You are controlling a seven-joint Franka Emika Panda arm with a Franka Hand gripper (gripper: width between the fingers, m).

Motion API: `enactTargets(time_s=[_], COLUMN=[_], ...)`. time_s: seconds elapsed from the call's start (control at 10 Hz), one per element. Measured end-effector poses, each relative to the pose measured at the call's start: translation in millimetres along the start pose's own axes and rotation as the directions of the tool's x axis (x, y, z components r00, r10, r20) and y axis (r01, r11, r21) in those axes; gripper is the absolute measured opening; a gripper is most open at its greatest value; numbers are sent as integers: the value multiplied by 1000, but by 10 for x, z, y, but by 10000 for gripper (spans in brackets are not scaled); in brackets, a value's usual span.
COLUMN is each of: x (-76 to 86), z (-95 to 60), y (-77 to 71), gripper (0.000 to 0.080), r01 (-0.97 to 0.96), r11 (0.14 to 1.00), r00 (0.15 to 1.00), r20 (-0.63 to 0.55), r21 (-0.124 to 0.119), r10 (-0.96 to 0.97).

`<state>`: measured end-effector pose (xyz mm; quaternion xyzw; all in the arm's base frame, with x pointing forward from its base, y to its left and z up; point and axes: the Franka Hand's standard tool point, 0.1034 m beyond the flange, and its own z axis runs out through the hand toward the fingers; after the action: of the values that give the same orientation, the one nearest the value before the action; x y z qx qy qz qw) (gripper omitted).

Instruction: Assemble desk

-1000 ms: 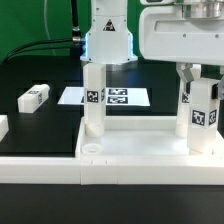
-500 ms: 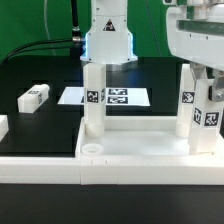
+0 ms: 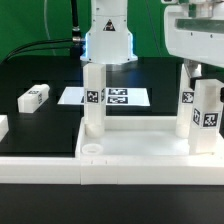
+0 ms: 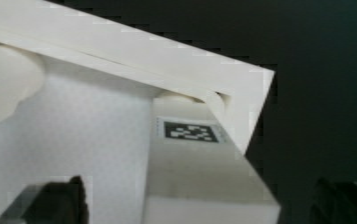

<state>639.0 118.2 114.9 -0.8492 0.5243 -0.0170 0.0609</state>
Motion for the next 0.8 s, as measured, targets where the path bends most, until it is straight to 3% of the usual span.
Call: enactTargets(time_s=[0.2, 0.4, 0.7, 0.8], x=[-19, -51, -25, 3], z=[-2, -19, -13, -17], y=[-12, -32, -20, -15], gripper=[647, 649, 649, 649], r01=[237, 334, 545, 639], r11=[971, 942, 838, 769], r00=[971, 942, 838, 769], r20=[-6, -8, -9, -10], r21=[-4, -4, -11, -15], r10=[-237, -334, -545, -639])
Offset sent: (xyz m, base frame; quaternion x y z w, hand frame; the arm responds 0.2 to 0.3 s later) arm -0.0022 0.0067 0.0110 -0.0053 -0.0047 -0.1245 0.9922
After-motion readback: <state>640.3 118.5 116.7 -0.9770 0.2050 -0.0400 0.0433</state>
